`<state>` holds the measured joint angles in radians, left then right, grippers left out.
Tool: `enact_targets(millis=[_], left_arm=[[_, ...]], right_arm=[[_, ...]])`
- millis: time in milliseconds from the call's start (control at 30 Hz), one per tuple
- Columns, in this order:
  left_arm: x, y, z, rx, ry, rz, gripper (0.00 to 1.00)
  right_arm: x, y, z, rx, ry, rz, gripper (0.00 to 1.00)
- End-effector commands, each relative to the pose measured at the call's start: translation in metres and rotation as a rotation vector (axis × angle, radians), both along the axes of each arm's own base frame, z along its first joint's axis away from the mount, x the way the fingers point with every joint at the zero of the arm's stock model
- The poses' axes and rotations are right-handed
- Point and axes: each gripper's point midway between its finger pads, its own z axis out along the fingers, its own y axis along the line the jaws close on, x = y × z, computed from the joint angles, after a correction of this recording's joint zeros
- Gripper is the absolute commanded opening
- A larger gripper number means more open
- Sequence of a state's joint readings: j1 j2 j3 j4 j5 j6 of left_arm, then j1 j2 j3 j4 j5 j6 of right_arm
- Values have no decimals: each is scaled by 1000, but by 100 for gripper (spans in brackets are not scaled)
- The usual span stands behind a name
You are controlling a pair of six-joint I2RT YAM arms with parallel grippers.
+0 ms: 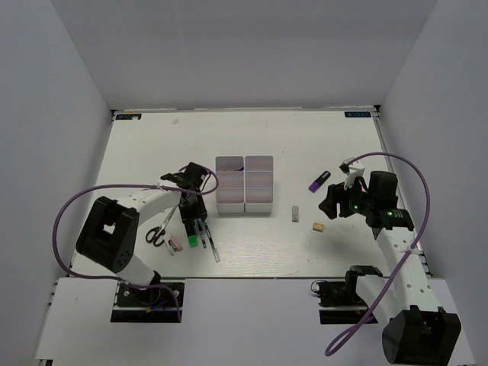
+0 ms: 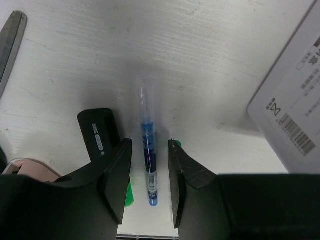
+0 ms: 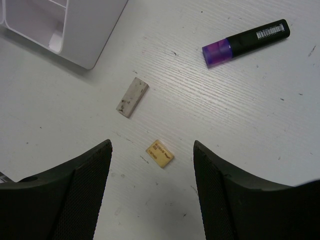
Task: Sort the stationery into containers
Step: Pick up the pen from the center of the board.
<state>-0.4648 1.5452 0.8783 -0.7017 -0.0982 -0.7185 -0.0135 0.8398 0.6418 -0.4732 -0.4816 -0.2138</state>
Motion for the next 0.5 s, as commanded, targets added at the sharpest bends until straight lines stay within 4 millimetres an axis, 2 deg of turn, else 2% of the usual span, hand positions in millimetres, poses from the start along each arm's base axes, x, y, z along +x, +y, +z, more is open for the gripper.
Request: enact_targets(millis=[0,167,467], left_arm=[[19,-3,8,6,-53,-2,46],[27,-1,5,30,-46,-7,46],[25,7,-13,63,3,-2,44]], right_arm=[[5,0,14,3,-37,8,69],[5,1,14,4,-35,9,69],[4,1,14,5,-33,10,69]])
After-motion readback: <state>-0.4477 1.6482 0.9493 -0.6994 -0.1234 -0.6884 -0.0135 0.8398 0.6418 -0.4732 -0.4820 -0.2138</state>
